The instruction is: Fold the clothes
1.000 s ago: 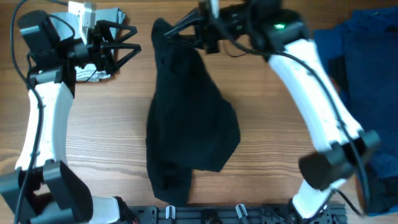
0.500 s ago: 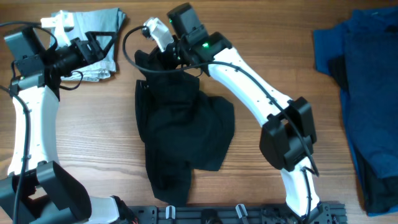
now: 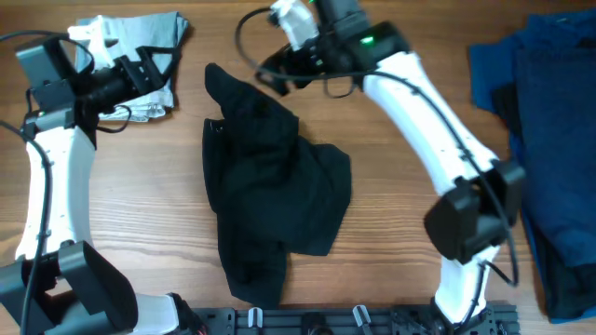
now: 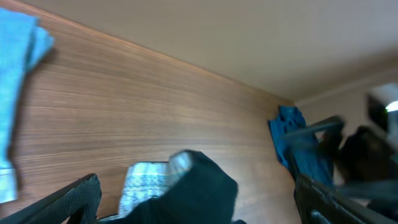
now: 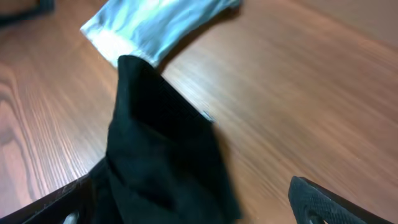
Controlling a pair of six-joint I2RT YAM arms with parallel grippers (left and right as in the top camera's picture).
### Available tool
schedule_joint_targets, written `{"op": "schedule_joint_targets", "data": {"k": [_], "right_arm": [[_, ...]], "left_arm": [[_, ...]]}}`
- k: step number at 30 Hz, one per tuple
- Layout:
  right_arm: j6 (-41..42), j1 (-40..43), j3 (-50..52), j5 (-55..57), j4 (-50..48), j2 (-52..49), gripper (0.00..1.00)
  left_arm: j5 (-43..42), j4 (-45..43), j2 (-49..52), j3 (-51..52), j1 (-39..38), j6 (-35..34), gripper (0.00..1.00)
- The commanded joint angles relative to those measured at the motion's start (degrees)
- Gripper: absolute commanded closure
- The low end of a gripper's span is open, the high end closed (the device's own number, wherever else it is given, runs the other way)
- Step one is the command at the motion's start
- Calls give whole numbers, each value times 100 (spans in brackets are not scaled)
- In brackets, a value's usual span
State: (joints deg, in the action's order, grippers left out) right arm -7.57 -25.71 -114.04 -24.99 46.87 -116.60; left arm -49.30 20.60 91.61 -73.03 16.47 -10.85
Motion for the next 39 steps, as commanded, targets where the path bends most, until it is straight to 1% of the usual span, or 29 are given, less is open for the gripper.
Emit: {"op": "schedule_joint_targets", "data": {"k": [1, 3, 4, 5, 6, 9, 11, 14, 18, 20, 21, 23, 25, 27, 28, 29, 30, 31, 34, 36, 39], "right_arm": [[219, 485, -44, 59, 595, 186, 0], [323, 774, -33, 61, 1034, 173, 0], [323, 1034, -20, 59, 1419, 173, 1], [323, 1137, 4, 59, 1537, 173, 1], [323, 1268, 15, 59, 1694, 173, 0], [302, 1392, 15, 61, 1917, 170, 1], [299, 1408, 15, 63, 2009, 170, 1], [302, 1405, 15, 61, 2031, 170, 1], [304, 1405, 15, 166, 2144, 170, 1], [332, 1408, 15, 584, 2448, 170, 1], [479, 1408, 15, 798, 2739, 170, 0], [520, 1405, 15, 846, 2981, 170, 3], [522, 1375, 66, 809, 3145, 170, 22], [514, 1300, 227, 817, 3202, 170, 50], [496, 1248, 413, 848, 3165, 170, 66], [487, 1204, 584, 887, 3126, 170, 80], [479, 1132, 964, 964, 2970, 170, 94], [481, 1102, 1215, 1032, 2837, 170, 96], [535, 1088, 2065, 1027, 2232, 170, 96], [496, 1088, 2632, 787, 1775, 170, 96], [186, 1086, 3213, 140, 1191, 170, 96]], "left_arm": [[664, 4, 0, -17, -612, -358, 1], [1469, 2, 0, -17, -955, -358, 1], [2291, -55, 24, -17, -1322, -352, 1], [2680, -111, 42, -17, -1502, -321, 1], [3276, -264, 114, -17, -1759, -192, 0], [4164, -664, 393, -17, -2179, -114, 0], [4406, -964, 702, -17, -2345, -116, 0], [4406, -1517, 1370, -17, -2404, -140, 0], [4404, -1803, 2079, -17, -2398, -138, 0], [4459, -1687, 2210, -17, -2398, -127, 0], [4494, -1679, 2114, -17, -2396, -92, 0], [4492, -1681, 1928, -17, -2385, -94, 0], [4489, -1679, 1609, -17, -2369, -96, 0], [4489, -1670, 1165, -17, -2347, -109, 0], [4489, -1620, 918, -17, -2341, -164, 0], [4489, -1552, 713, -17, -2321, -162, 0], [4492, -1414, 415, -17, -2275, -162, 0], [4489, -1279, 179, -17, -2216, -164, 0], [4489, -863, -334, -17, -2022, -162, 0], [4489, -590, -557, -17, -1829, -162, 0], [4487, -302, -634, -17, -1541, -164, 0]]}}
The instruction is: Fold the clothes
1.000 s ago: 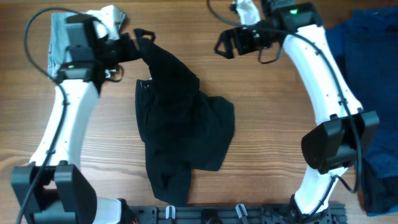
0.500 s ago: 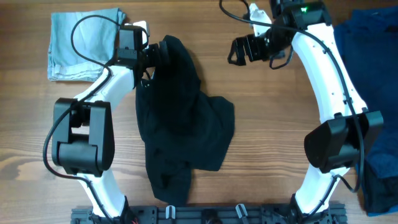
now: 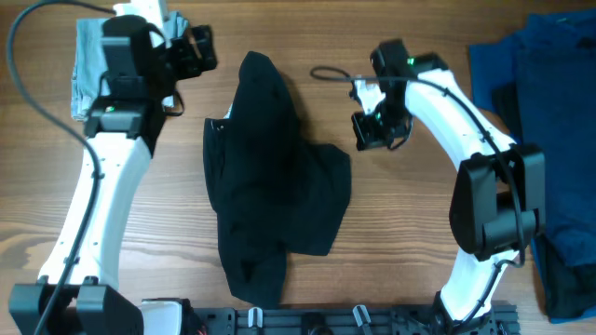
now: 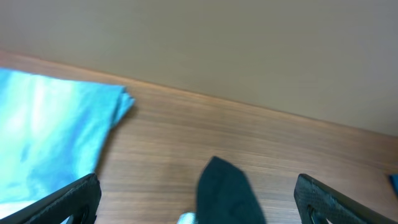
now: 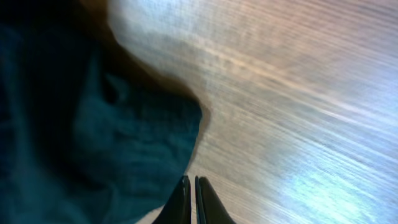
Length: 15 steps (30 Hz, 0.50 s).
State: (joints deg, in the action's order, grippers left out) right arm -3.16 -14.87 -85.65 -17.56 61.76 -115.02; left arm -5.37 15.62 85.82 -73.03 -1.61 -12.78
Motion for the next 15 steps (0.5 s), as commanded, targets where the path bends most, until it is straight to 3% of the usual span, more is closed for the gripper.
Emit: {"op": "schedule_joint_targets", "data": {"k": [1, 10, 15], "right_arm": [[-321, 4, 520, -824, -501, 13, 96], [-435, -20, 678, -1491, -802, 13, 96], [-415, -79, 1161, -1561, -1471, 13, 96]], "left_arm": [[94, 306, -55, -17, 341, 28, 0], [96, 1163, -31, -15, 732, 31, 0], [96, 1344, 24, -15, 826, 28, 0]]}}
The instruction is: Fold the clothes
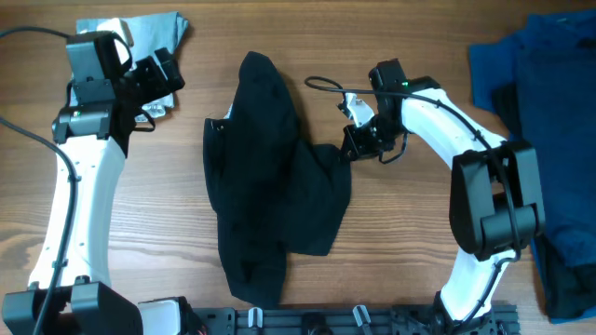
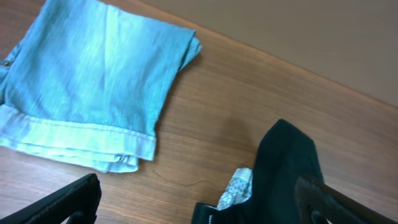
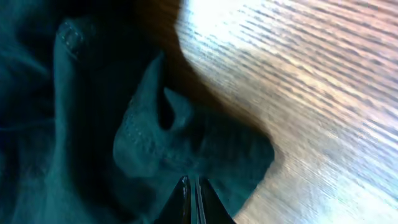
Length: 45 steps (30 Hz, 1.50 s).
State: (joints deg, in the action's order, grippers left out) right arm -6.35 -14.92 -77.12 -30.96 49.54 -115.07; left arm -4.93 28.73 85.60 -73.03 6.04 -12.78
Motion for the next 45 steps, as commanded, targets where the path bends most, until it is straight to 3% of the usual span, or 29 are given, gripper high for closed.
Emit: {"op": "schedule_joint_targets", "data": {"k": [1, 7, 11, 15, 19, 22, 28, 34, 40, 45], "right_arm": [[-96, -90, 409, -216, -404, 17, 96], [59, -103, 564, -205, -756, 15, 96], [807, -103, 564, 732, -1217, -44, 96], [802, -116, 564, 442, -1331, -389, 96], [1134, -63, 555, 2153, -1429, -741, 96], [1414, 378, 385, 3488, -1368, -737, 96], [1338, 1550, -330, 3700, -1499, -737, 96], [625, 2122, -688, 2813, -2293, -737, 96], [-127, 1987, -2074, 422, 236, -608, 96], [-321, 1537, -1779, -317, 785, -603, 96]], "left_arm": [[52, 46, 61, -15, 61, 28, 0], [52, 57, 66, -15, 61, 7, 0], [52, 90, 66, -15, 61, 9, 0], [50, 98, 66, -15, 61, 9, 0], [52, 111, 66, -15, 61, 9, 0], [50, 109, 66, -15, 61, 7, 0], [-109, 83, 273, -15, 50, -142, 0], [-487, -127, 839, -15, 0, -114, 0], [-487, -455, 890, -17, -15, -101, 0], [-490, -387, 892, -15, -20, -103, 0]]}}
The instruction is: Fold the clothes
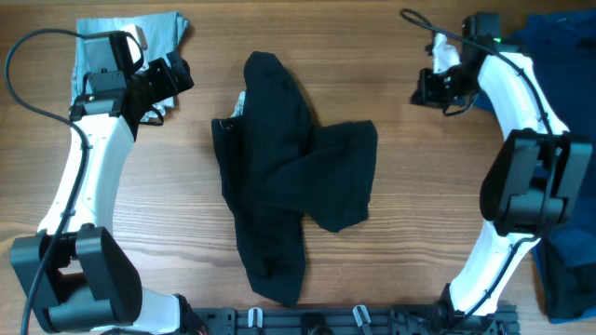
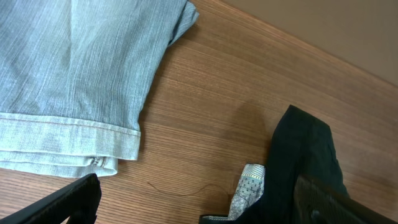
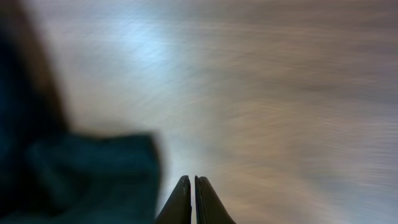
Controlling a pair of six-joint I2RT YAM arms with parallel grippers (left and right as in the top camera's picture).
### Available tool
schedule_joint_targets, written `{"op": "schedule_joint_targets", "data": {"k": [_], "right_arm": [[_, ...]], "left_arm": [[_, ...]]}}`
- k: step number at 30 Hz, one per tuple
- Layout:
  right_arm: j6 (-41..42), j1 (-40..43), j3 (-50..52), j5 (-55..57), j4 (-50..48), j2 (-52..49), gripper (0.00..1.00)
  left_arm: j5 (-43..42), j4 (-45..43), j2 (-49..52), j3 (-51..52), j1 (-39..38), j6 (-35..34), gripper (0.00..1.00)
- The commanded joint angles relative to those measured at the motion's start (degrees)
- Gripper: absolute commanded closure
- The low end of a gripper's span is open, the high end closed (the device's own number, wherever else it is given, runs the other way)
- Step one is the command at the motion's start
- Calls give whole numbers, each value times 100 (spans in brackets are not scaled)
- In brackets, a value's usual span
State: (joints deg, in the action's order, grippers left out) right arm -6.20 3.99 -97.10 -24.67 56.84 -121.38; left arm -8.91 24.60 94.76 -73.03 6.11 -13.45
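A black garment (image 1: 289,177) lies crumpled lengthways mid-table, one flap spread toward the right (image 1: 358,140). In the left wrist view its top end (image 2: 308,155) shows a patterned lining (image 2: 249,183). My left gripper (image 1: 175,76) hovers open between the garment and the folded light denim (image 1: 121,37), its jaws wide and holding nothing (image 2: 198,190). My right gripper (image 1: 424,88) is far right, well clear of the garment, and shut on nothing (image 3: 191,180). A dark blurred cloth (image 3: 74,180) fills that view's lower left.
A pile of blue clothes (image 1: 559,65) lies along the right edge, close behind the right arm. The folded denim (image 2: 68,74) occupies the far left corner. A loose thread (image 2: 186,186) lies on the wooden table (image 1: 428,214).
My right gripper was shut at the garment's right fold; it is now far right, clear of the cloth and still shut. The flap lies further right. The left gripper has barely moved.
At first both grippers were open, the right at the garment's far end, the left by the denim. Then the far end lay straighter and the right gripper was shut near the right edge, then on the right fold. Now that flap is spread rightward.
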Motion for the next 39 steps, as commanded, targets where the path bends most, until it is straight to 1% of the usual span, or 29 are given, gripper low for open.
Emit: {"op": "schedule_joint_targets", "data": {"k": [1, 4, 5, 8, 10, 13, 16, 20, 23, 26, 28, 30, 31, 33, 34, 36, 37, 39], "right_arm": [[-396, -501, 365, -951, -35, 28, 96], [-411, -1040, 979, -876, -588, 28, 96], [-398, -1200, 1180, -682, -796, 22, 96], [74, -1491, 1613, 162, -1274, -4, 96], [179, -1567, 1856, 393, -1510, -20, 96], [297, -1565, 2168, 721, -1945, -33, 96], [557, -1554, 2251, 1812, -2184, -155, 96], [647, -1493, 2249, 2774, -2632, -348, 96], [640, -1353, 2249, 3071, -3003, -407, 96], [638, -1021, 2245, 3394, -3587, -409, 95], [632, -841, 2243, 3390, -3829, -411, 92], [634, -599, 2243, 3351, -4118, -411, 92], [588, -485, 2243, 3185, -4229, -411, 93], [468, -393, 2243, 2841, -4312, -411, 94], [470, -420, 2245, 2745, -4387, -409, 96], [468, -442, 2245, 2562, -4428, -411, 96], [468, -452, 2245, 2450, -4441, -411, 96], [490, -457, 2245, 2326, -4437, -411, 96]], "left_arm": [[-111, 31, -24, -15, -26, -37, 0], [-111, 98, -24, -15, -26, -50, 0], [-111, 142, -24, -15, -26, -50, 0], [-109, 232, 7, -15, -20, -48, 0], [-109, 295, 59, -15, -9, -28, 0], [-109, 330, 214, -15, 7, -31, 0], [-114, 330, 334, -15, 7, -33, 0], [-111, 323, 374, -15, 7, -33, 0], [-111, 315, 378, -15, 7, -33, 0], [-146, 317, 437, -15, 7, -55, 0], [-376, 310, 520, -15, 7, -52, 0], [-750, 310, 664, -15, 7, -44, 0], [-1099, 302, 780, -15, 7, 109, 0], [-1965, 229, 1023, -15, 0, 562, 0], [-3067, -20, 1497, -15, -109, 1086, 2], [-3412, -201, 1781, -15, -254, 1335, 7], [-3528, -313, 1921, -15, -350, 1410, 8], [-3560, -616, 2205, -15, -654, 1478, 12]]}}
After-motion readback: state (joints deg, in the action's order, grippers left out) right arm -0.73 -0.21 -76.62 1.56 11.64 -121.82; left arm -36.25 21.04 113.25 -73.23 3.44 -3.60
